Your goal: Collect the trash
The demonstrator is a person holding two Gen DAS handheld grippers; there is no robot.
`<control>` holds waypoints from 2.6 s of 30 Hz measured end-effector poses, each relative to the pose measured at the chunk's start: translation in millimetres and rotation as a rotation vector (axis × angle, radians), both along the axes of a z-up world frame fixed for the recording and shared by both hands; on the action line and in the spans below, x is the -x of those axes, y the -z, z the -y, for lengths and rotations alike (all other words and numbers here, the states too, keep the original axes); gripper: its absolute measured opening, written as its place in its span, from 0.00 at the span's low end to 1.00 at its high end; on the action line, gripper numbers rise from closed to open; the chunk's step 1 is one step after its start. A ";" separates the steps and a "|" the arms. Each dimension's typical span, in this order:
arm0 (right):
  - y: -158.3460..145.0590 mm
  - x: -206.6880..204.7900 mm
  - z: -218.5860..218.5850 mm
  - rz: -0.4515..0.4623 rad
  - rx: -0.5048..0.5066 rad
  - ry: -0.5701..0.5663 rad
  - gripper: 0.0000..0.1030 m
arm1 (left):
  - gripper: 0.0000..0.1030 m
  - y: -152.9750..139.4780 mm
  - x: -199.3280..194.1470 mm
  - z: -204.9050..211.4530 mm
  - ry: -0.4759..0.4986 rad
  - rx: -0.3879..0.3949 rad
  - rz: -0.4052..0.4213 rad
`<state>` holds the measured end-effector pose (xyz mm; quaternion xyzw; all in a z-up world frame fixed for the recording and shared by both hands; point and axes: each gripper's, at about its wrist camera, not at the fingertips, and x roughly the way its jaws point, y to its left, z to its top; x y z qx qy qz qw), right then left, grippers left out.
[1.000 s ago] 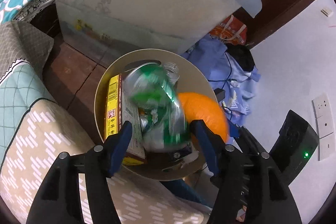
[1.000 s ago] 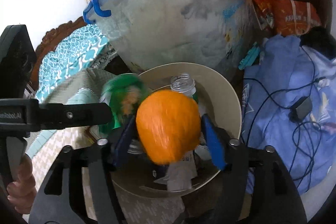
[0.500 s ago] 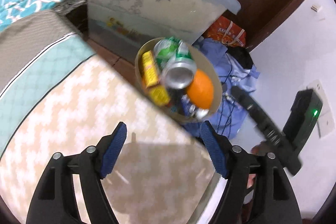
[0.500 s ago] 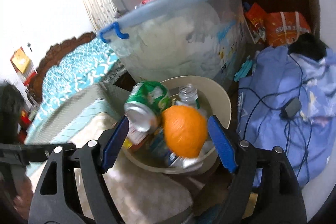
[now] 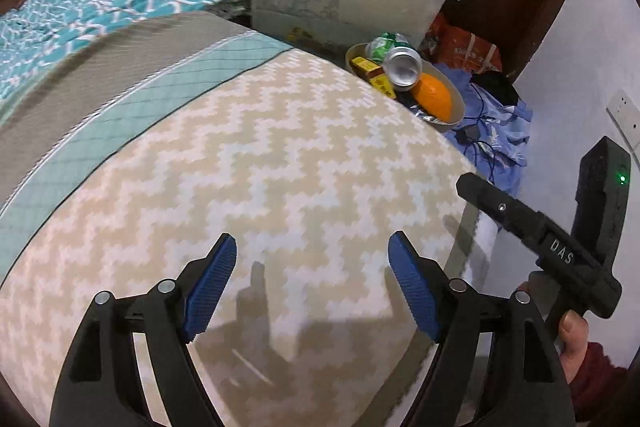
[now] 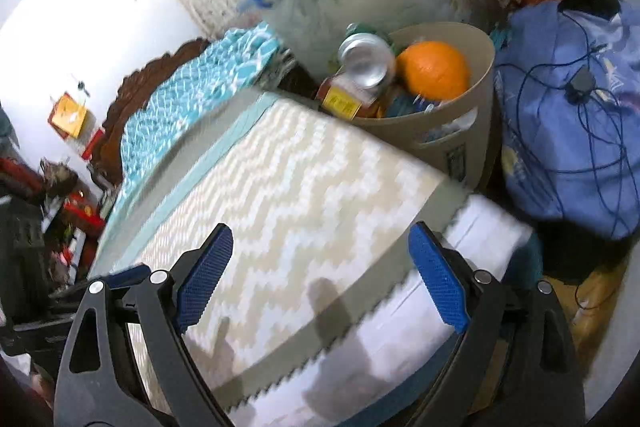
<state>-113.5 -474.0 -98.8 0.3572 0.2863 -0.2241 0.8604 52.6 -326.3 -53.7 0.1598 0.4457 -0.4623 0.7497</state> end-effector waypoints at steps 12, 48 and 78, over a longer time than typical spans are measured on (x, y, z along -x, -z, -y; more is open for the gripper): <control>-25.0 -13.2 -67.9 -0.060 0.068 -0.071 0.91 | 0.89 -17.5 4.9 -76.0 -0.079 0.054 0.100; -92.6 23.5 -110.5 0.030 0.197 0.120 0.97 | 0.92 -88.1 35.7 -105.8 -0.198 0.058 0.410; -112.0 31.5 -117.1 0.055 0.290 0.200 0.97 | 0.92 -113.0 47.2 -107.8 -0.279 0.071 0.495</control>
